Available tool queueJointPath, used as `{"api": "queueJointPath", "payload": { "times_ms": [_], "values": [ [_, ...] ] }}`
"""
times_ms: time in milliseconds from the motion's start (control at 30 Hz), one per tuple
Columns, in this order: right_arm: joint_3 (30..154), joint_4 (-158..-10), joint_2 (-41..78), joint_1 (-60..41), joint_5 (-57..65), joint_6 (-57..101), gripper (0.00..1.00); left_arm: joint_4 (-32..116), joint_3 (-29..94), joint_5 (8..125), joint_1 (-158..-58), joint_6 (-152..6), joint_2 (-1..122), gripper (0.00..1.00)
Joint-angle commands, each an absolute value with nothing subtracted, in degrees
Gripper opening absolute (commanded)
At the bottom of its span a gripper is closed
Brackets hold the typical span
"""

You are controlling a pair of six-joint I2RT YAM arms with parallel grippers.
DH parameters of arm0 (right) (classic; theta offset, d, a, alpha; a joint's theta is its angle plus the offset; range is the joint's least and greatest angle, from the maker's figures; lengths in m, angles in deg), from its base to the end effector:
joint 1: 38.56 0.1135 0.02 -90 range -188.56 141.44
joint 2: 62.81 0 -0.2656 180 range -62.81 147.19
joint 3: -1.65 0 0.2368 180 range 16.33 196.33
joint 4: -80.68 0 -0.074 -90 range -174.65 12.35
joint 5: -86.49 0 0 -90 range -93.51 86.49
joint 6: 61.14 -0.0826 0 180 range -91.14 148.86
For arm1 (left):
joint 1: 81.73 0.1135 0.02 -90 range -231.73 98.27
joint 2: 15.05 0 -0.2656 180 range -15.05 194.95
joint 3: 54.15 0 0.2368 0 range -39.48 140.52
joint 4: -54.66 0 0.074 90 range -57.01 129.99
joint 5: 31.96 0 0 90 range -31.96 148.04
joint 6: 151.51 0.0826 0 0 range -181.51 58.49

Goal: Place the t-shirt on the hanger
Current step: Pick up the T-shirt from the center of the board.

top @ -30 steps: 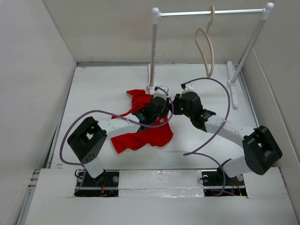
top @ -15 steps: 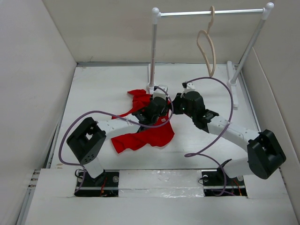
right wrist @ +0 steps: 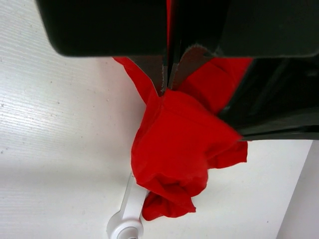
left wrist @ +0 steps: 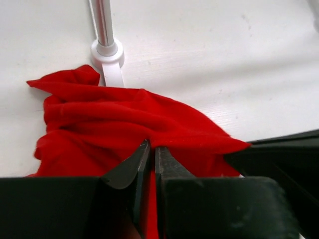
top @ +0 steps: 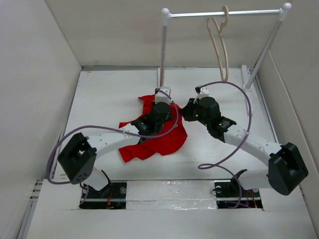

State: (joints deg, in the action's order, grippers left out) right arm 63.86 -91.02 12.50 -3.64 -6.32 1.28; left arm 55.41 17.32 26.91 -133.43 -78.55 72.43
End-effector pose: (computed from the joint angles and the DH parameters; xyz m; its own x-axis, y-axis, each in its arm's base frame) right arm 0.2721 0.1850 0.2596 -0.5126 0.2061 -0.8335 -0.3351 0.8458 0.4152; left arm 0.2663 -0.2682 0.2754 -0.2622 -0.0727 -0.9623 0.2989 0.9420 -0.1526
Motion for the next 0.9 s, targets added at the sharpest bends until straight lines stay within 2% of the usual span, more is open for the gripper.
{"api": "queueJointPath", "payload": {
  "times_ms": [0, 267, 633, 733, 767, 867],
  "values": [
    [67.04, -90.54, 11.11, -3.67, -9.66, 3.98, 0.00, 53.18, 15.72, 23.67, -133.23, -81.46, 63.62, 0.00],
    [71.52, -87.90, 9.35, -0.24, -16.07, 6.97, 0.00, 50.01, 10.89, 33.51, -133.23, -85.59, 51.23, 0.00],
    [66.60, -82.91, 3.91, 1.34, -20.21, 5.83, 0.00, 51.85, 7.64, 46.25, -133.23, -90.42, 47.09, 0.00],
    [67.74, -78.16, 1.01, 2.04, -18.90, 6.18, 0.37, 53.78, 6.84, 47.58, -133.23, -91.30, 47.08, 0.00],
    [68.18, -77.01, 0.04, 2.05, -16.89, 6.70, 0.56, 53.96, 6.84, 47.76, -133.23, -91.57, 47.52, 0.00],
    [70.02, -73.06, -4.00, 3.54, -13.11, 7.32, 0.70, 55.19, 6.75, 48.90, -133.23, -91.92, 48.66, 0.00]
  ]
}}
